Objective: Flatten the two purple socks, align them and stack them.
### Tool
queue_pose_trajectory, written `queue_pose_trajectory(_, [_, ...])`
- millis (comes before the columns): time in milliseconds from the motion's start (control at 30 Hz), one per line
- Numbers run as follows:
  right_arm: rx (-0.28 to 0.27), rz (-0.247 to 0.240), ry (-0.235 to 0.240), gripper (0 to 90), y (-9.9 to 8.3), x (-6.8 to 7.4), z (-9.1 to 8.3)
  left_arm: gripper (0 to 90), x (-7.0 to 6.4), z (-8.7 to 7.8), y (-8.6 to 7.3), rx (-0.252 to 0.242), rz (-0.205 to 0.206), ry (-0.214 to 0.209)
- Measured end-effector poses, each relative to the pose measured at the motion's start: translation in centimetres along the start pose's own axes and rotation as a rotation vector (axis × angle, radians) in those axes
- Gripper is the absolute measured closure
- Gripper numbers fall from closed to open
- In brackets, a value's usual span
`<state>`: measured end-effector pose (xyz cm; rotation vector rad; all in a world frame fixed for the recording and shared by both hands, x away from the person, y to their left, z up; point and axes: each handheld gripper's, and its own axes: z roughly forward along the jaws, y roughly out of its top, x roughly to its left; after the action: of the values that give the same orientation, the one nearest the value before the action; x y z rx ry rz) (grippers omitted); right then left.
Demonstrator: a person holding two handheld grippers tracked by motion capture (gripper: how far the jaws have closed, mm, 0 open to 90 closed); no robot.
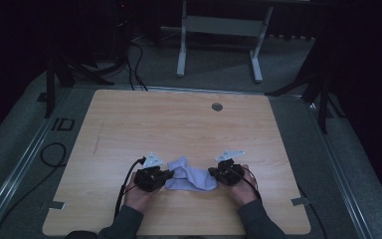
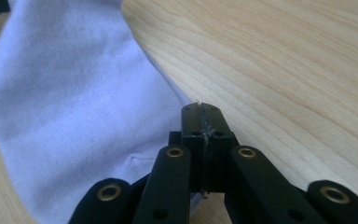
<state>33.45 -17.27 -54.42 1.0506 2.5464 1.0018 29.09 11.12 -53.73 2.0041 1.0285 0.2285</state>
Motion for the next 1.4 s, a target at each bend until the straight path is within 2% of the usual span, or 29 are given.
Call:
queue_pose_trajectory(100, [-0.016, 0.004, -0.011, 89.6, 0.0, 0.0, -0.4, 88.1, 0.1, 0.1, -0.1, 0.004, -0.003, 0.000])
queue_pose_trajectory(233, [-0.034, -0.009, -0.049, 89.7, 0.1, 0.0, -0.9, 88.1, 0.1, 0.1, -0.2, 0.010, -0.002, 0.005])
queue_pose_trajectory(300, [-0.039, -0.004, -0.050, 89.6, 0.0, 0.0, -0.9, 88.1, 0.2, 0.1, -0.2, 0.013, -0.005, 0.007])
queue_pose_trajectory(667, [-0.015, -0.005, -0.078, 89.5, -0.7, -0.1, 0.1, 87.9, 0.5, 0.0, -0.9, 0.059, -0.033, 0.006])
queue_pose_trajectory(967, [-0.017, -0.026, -0.111, 89.5, -0.9, 0.4, 0.4, 87.6, 0.4, -0.2, -1.3, 0.098, -0.033, 0.001])
queue_pose_trajectory(1033, [-0.018, -0.026, -0.110, 89.4, -0.9, 0.3, 0.4, 86.2, 0.4, -0.4, -1.4, 0.110, -0.038, 0.006])
queue_pose_trajectory(1067, [-0.020, -0.025, -0.110, 89.4, -0.9, 0.3, 0.4, 84.8, 0.3, -0.7, -1.4, 0.110, -0.026, 0.030])
queue_pose_trajectory(1100, [-0.020, -0.025, -0.110, 89.4, -0.9, 0.3, 0.4, 81.8, 0.3, -0.7, -1.4, 0.110, -0.026, 0.030])
queue_pose_trajectory(1133, [-0.021, -0.023, -0.111, 89.2, -0.9, 0.3, 0.4, 78.2, 0.3, -1.1, -1.3, 0.094, -0.022, 0.047])
queue_pose_trajectory(1167, [-0.021, -0.023, -0.111, 89.2, -0.9, 0.3, 0.4, 77.2, 0.3, -1.1, -1.3, 0.094, -0.022, 0.047])
queue_pose_trajectory(1200, [-0.021, -0.020, -0.109, 89.1, -0.9, 0.3, 0.4, 75.6, 0.2, -1.6, -1.0, 0.062, -0.022, 0.055])
queue_pose_trajectory(1233, [-0.022, -0.021, -0.110, 89.1, -1.0, 0.3, 0.4, 74.0, 0.2, -1.6, -1.0, 0.062, -0.022, 0.055])
queue_pose_trajectory(1267, [-0.023, -0.023, -0.111, 89.1, -1.0, 0.3, 0.4, 73.4, 0.1, -1.8, -0.7, 0.025, -0.013, 0.060])
queue_pose_trajectory(1300, [-0.023, -0.023, -0.111, 89.1, -1.0, 0.3, 0.4, 73.4, 0.1, -1.8, -0.7, 0.025, -0.013, 0.060])
queue_pose_trajectory(1333, [-0.023, -0.022, -0.111, 89.1, -1.0, 0.3, 0.4, 73.4, -0.2, -1.8, -0.5, -0.004, 0.010, 0.057])
queue_pose_trajectory(1400, [-0.024, -0.022, -0.112, 89.1, -1.0, 0.3, 0.4, 73.5, -0.7, -1.5, -0.1, -0.022, 0.045, 0.058])
